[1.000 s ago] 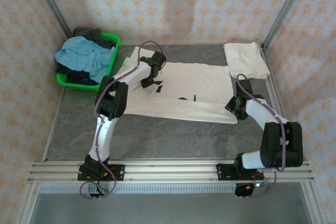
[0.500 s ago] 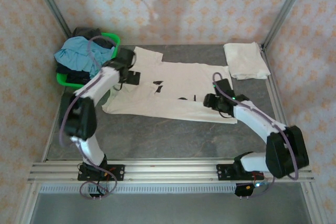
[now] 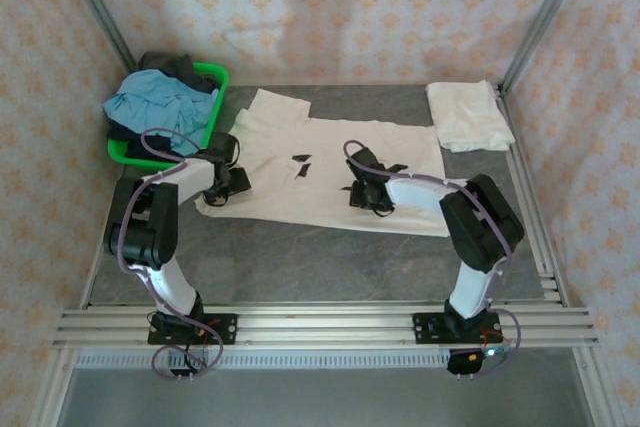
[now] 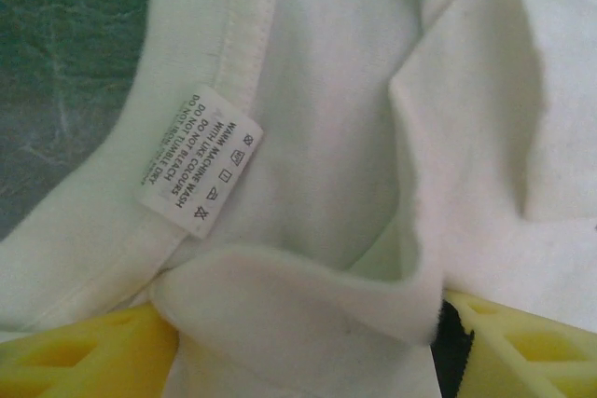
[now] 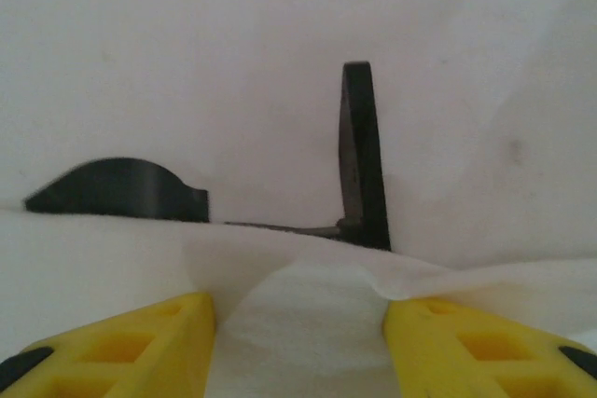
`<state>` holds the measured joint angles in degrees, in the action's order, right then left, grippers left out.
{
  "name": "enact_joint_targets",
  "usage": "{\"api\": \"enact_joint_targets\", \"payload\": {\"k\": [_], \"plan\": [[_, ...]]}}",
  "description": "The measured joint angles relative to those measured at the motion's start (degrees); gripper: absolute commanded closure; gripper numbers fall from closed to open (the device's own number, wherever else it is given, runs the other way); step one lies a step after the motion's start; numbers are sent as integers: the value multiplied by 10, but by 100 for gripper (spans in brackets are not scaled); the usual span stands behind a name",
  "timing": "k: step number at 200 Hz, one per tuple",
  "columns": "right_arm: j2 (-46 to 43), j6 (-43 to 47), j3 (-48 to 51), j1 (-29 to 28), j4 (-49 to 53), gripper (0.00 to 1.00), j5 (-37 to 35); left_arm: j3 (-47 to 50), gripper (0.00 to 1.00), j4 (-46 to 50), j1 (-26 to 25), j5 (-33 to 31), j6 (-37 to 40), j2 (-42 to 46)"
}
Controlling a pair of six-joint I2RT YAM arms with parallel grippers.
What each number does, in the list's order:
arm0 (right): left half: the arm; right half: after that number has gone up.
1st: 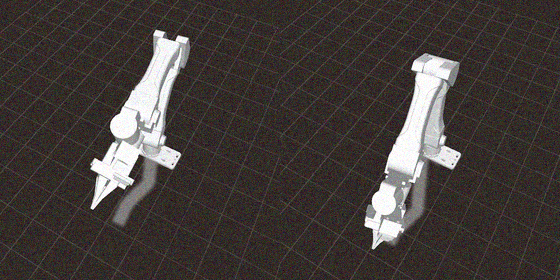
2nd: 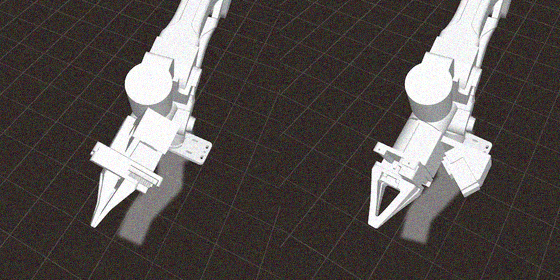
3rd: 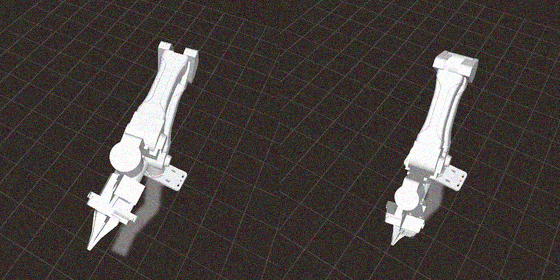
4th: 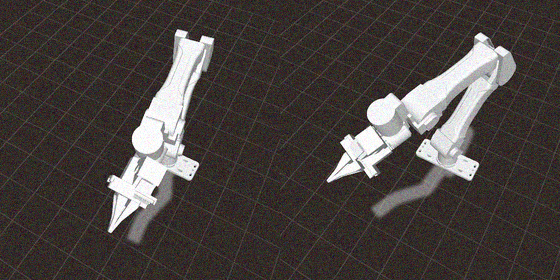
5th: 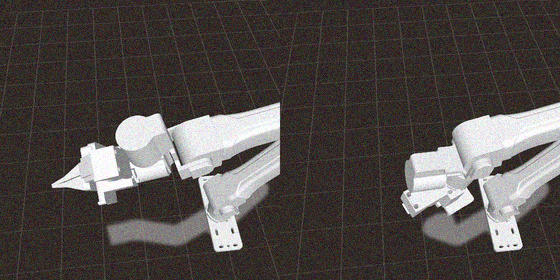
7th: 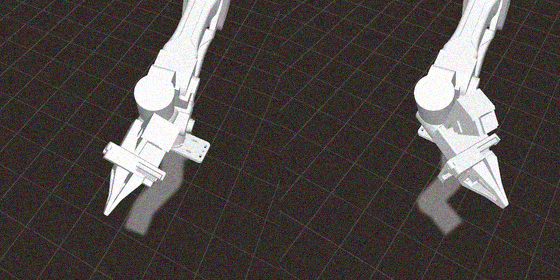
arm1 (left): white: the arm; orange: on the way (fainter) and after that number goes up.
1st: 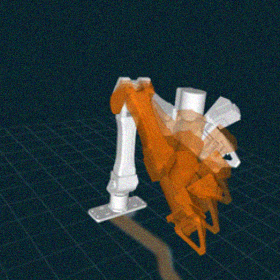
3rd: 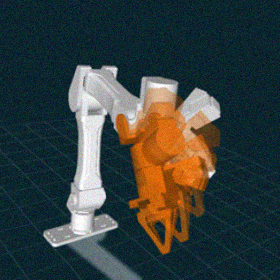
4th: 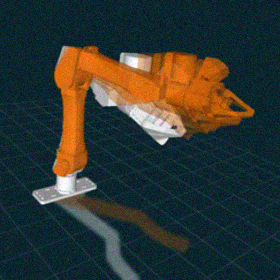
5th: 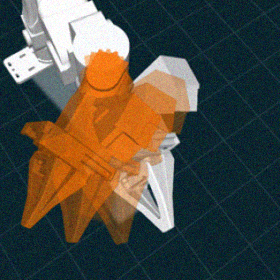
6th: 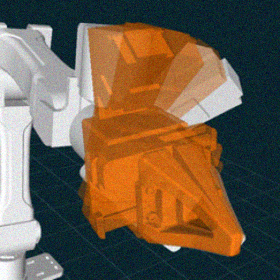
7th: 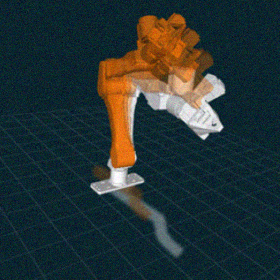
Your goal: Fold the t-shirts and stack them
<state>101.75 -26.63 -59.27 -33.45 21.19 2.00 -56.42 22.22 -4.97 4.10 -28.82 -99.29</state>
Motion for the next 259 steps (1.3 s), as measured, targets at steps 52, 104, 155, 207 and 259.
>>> {"api": "enact_joint_targets", "payload": {"k": [52, 104, 155, 207, 259], "plan": [[-87, -54, 106, 7, -2, 46, -18, 116, 31, -26, 1, 42, -41, 102], [-142, -45, 126, 8, 69, 44, -38, 164, 25, 28, -3, 37, -58, 193], [-143, -12, 51, 8, 84, 44, -64, 70, 28, 78, -96, -18, -53, 197], [-139, -5, 47, 8, 82, 44, -67, 34, 49, 50, -97, 6, -52, 76], [-132, -5, 48, 8, 73, 44, -67, -15, 59, 28, -97, 18, -52, 12]]}}
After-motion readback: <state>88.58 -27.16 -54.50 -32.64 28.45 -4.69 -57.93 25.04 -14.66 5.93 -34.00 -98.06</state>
